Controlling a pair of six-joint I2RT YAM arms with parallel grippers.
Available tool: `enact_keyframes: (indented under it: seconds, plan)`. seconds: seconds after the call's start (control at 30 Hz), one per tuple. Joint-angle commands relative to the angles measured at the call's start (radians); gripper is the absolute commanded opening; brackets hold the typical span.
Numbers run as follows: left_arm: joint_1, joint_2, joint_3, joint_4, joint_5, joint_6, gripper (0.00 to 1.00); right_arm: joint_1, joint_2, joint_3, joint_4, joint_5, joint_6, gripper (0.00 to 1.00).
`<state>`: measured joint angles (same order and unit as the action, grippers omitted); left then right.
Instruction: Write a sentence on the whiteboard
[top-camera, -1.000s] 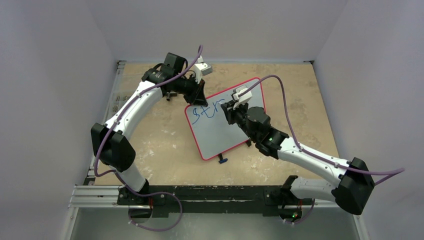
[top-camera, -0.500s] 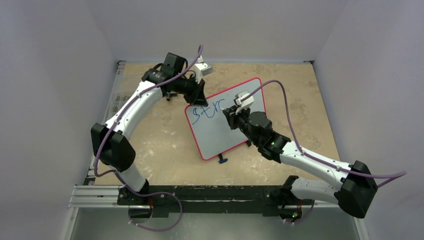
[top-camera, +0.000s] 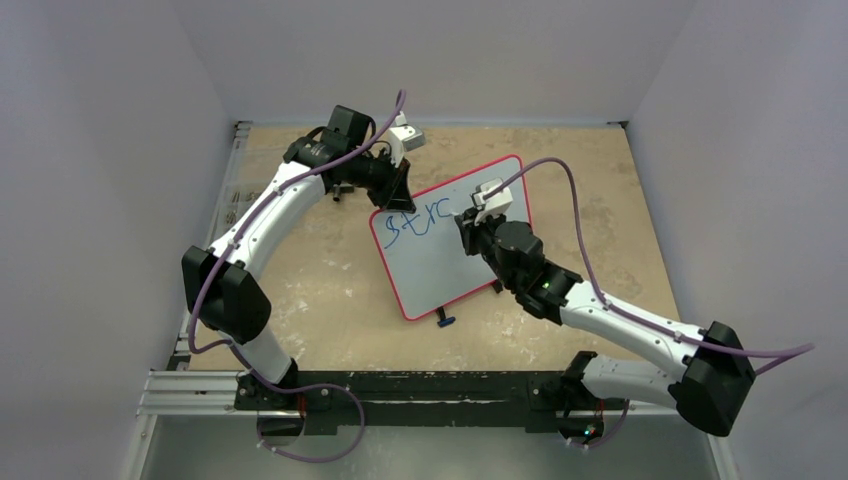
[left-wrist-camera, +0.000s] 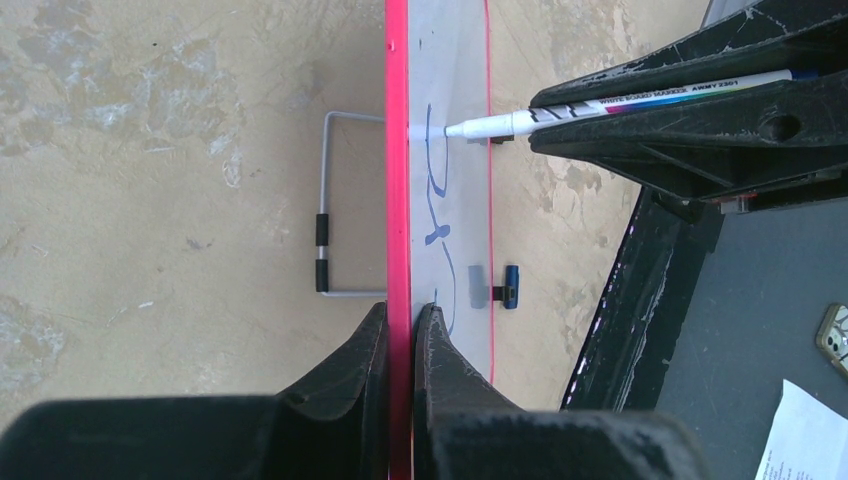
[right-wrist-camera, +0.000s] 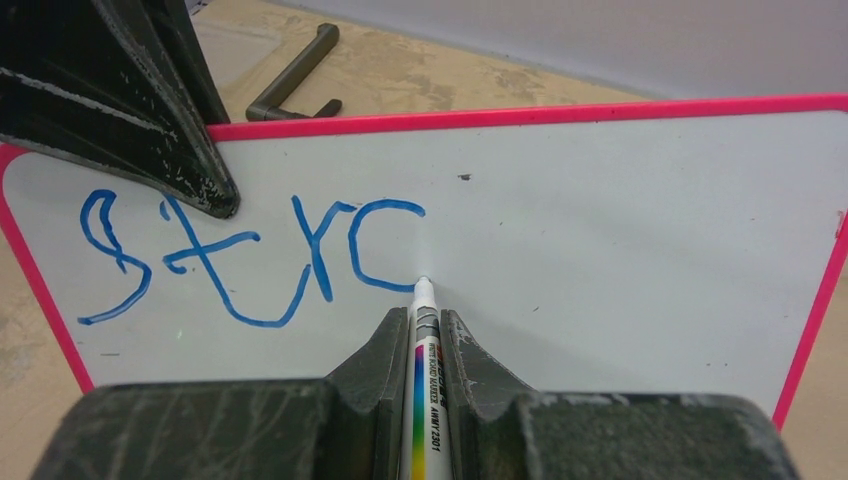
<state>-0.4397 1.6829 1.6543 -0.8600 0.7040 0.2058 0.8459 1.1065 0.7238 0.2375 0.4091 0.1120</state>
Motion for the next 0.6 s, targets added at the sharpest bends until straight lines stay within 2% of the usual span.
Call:
enact_keyframes:
  seconds: [0.0, 0.3, 0.57]
  plan:
    - [-0.031, 0.011, -0.019, -0.088, -0.074, 0.130, 0.00, -0.011, 0.028, 0.068, -0.010, 0.074, -0.025, 0.00]
    - [-0.031, 0.012, -0.018, -0.087, -0.074, 0.130, 0.00, -0.015, 0.069, 0.144, 0.003, 0.060, -0.046, 0.00]
    - [-0.031, 0.019, -0.016, -0.086, -0.075, 0.129, 0.00, -0.015, 0.084, 0.141, 0.023, -0.033, -0.040, 0.00]
